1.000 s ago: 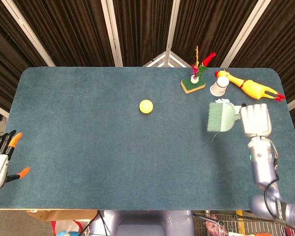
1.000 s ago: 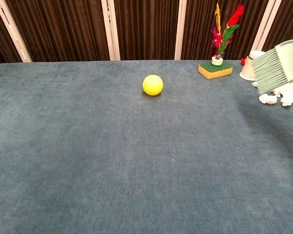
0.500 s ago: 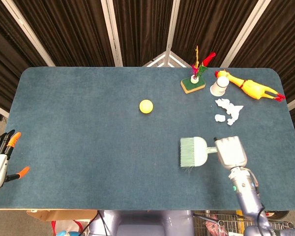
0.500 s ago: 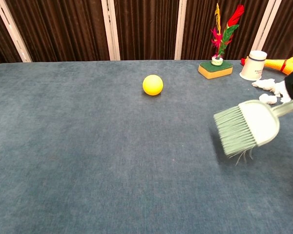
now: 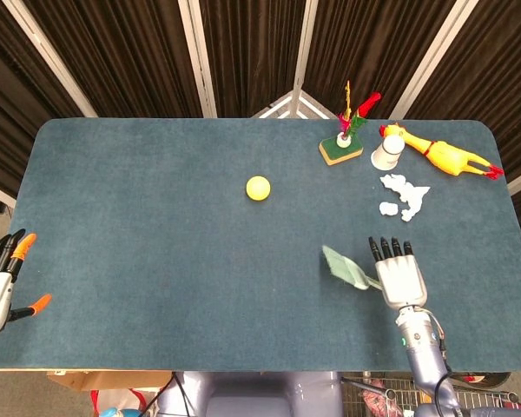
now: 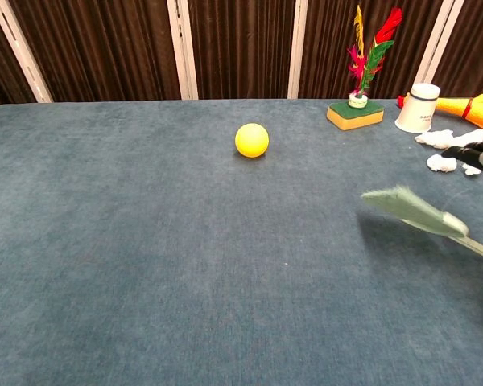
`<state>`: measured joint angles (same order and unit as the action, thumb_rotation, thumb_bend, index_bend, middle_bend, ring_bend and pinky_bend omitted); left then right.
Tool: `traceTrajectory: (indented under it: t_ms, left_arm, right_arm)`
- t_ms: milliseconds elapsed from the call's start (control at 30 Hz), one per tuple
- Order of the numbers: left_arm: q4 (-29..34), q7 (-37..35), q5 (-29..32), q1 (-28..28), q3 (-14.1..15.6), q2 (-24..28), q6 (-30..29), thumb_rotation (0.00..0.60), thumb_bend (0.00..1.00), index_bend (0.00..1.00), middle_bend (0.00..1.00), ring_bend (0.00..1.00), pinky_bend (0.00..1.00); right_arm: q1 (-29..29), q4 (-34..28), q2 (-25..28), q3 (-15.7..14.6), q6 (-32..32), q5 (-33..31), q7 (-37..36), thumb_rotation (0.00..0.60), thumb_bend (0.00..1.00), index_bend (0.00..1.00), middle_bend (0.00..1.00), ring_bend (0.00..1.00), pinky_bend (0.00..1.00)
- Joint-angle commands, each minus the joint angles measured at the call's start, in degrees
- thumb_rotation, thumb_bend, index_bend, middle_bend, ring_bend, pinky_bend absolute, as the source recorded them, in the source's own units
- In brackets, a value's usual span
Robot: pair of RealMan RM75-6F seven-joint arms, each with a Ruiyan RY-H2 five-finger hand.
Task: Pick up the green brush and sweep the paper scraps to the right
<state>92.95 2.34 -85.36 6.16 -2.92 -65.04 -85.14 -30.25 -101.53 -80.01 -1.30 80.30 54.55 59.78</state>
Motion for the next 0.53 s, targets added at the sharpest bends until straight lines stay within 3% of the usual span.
traceTrajectory:
  t_ms: [33, 300, 533]
  left_arm:
    - [0.0, 0.1, -0.1, 0.0, 0.0, 0.0, -0.1, 0.6, 0.01, 0.0, 0.0, 0.0, 0.0]
    - [-0.2, 0.5, -0.2, -0.1, 0.0, -0.1, -0.4, 0.6, 0.01, 0.0, 0.0, 0.0, 0.0]
    - [-0.4, 1.2, -0.3, -0.3, 0.0, -0.3, -0.8, 0.6, 0.01, 0.0, 0.0, 0.0, 0.0]
  right_arm:
    - [0.8, -0.9, 1.4, 0.1, 1.0, -1.0, 0.6, 0.6, 0.37, 0.0, 0.02, 0.01, 0.1]
    - [4.8, -2.3, 7.6, -2.0, 4.2, 3.5, -5.5, 0.6, 0.37, 0.0, 0.02, 0.01, 0.09]
    - [10.5, 1.1, 13.3, -4.5, 8.9, 13.9, -20.8, 0.6, 0.36, 0.0, 0.02, 0.0, 0.08]
